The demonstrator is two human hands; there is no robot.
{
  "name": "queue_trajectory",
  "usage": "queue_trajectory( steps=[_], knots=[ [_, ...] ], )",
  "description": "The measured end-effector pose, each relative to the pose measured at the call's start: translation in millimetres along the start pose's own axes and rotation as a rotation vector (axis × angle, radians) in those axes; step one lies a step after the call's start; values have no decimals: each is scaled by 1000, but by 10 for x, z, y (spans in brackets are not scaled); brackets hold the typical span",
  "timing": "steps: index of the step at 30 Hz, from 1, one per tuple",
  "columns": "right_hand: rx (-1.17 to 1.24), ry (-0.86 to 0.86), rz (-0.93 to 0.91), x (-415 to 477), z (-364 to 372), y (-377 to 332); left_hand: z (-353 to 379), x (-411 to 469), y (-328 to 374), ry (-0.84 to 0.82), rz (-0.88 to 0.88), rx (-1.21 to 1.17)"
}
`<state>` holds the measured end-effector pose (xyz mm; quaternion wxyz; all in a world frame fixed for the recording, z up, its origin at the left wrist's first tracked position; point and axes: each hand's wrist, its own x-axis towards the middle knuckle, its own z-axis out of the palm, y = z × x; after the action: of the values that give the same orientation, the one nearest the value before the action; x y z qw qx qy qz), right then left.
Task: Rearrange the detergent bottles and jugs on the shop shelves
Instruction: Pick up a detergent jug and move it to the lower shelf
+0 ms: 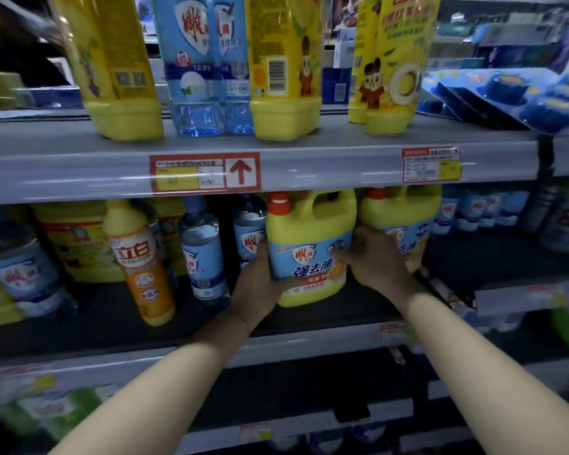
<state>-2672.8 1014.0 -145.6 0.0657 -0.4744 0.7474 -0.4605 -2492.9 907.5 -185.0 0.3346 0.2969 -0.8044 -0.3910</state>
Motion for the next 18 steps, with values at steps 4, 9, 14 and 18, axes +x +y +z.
queue_trajectory(
  steps=[4, 9, 14, 18],
  knots=[
    [-9, 213, -58, -190, 263, 84, 75, 106, 77, -21, -85, 408],
    [-128, 93, -204, -352, 597, 6, 135, 144, 115, -76, -145, 349],
    [-99, -94, -350, -425, 882, -368, -284, -210, -14, 55, -125, 407],
    [-2, -182, -188, -382, 1271, -540, -567, -471, -155, 176, -234, 297]
  ],
)
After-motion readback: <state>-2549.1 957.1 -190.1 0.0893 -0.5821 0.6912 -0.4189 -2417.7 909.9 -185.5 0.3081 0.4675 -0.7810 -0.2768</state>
